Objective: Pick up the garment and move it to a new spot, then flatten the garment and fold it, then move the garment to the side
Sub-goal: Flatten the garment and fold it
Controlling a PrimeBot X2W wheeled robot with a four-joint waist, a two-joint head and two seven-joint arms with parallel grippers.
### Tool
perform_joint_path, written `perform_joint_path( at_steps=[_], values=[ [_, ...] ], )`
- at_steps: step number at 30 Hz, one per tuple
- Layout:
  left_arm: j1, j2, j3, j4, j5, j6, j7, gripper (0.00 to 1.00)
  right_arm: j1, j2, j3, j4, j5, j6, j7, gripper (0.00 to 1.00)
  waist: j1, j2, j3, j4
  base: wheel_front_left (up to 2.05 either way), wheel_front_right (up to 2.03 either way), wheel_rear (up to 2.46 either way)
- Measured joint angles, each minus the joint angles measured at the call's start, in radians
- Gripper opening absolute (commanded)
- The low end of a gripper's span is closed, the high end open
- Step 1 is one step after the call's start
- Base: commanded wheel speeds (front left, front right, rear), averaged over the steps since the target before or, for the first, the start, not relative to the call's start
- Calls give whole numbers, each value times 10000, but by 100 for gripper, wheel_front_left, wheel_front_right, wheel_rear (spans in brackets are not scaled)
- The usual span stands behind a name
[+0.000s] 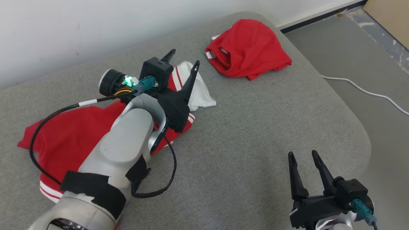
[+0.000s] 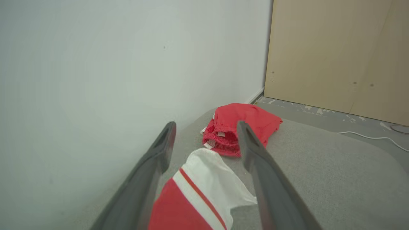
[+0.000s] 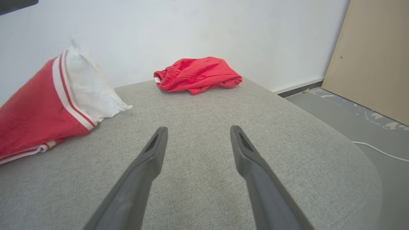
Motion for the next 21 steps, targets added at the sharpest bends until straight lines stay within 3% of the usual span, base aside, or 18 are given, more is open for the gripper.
perform_joint_path(
  at_steps=[6, 11, 16, 21],
  values=[
    [314, 0, -59, -736, -384, 8, -88, 100, 125, -81, -58, 84, -142, 0, 0, 100, 0, -1, -166, 262, 0, 0, 0],
    [1107, 102, 548, -2188, -130, 410, -115, 100, 320, -182, -35, 119, -144, 0, 0, 100, -3, -1, -477, 584, 0, 0, 0],
    [2762, 777, 1413, -4109, 466, 857, -115, 100, 589, -267, -38, 136, -144, 0, 0, 100, -3, -2, -969, 1200, 0, 0, 0],
    [4244, 1576, 2102, -5459, 976, 999, -115, 100, 790, -274, -128, 105, -148, 0, 0, 100, -3, -2, -1380, 1860, 0, 0, 0]
  ],
)
